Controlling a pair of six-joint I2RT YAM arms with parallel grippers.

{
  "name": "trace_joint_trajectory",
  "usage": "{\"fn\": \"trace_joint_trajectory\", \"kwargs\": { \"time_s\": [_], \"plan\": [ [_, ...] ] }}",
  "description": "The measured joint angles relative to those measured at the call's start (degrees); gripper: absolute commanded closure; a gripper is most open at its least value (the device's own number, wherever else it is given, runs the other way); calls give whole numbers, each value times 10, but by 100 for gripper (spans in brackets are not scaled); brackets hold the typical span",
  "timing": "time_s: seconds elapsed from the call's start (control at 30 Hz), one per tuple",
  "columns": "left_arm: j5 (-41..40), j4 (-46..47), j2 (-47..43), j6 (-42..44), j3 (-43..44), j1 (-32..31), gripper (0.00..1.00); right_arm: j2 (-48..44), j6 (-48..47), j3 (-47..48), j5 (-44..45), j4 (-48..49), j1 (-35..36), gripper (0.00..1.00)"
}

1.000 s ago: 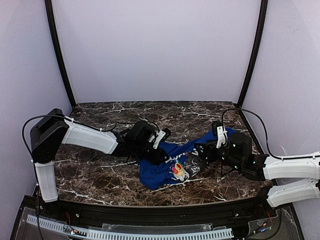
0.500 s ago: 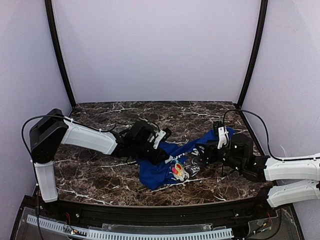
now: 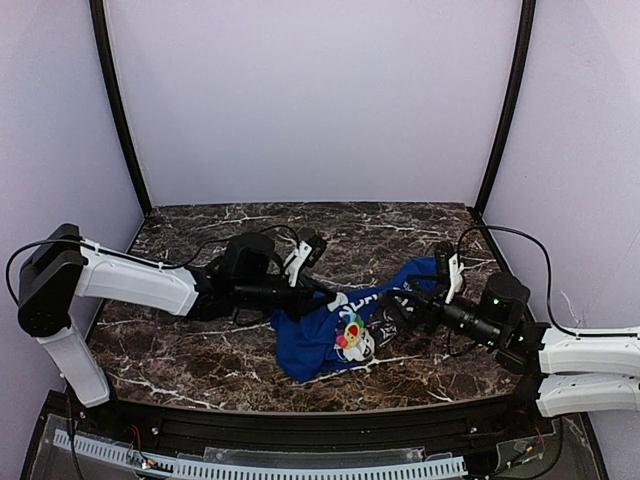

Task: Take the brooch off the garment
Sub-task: Pick up the brooch from the crumpled clothing, then pass from the left arm to the right

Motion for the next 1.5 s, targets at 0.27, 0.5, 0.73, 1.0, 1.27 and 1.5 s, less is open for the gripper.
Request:
{"fn": "trace_joint_trajectory", "kwargs": {
  "time_s": [0.27,0.5,0.73,1.0,1.27,1.5],
  "plan": [
    [42,78,-28,-1,-34,0,99,15,-2,-6,-66,56,0,32],
    [75,123,-29,-5,-51,0,99,82,3,-5,-109,103,3,44],
    [92,142,-31,-5,-61,0,99,153,1,21,-146,123,12,52],
    [101,149,-46,-4,-70,0,99,214,0,56,-173,145,19,63],
    [105,149,-47,-2,-70,0,99,246,-2,75,-197,153,24,73],
    [110,149,-47,-2,-70,0,99,261,-4,88,-211,159,30,93]
  ]
}}
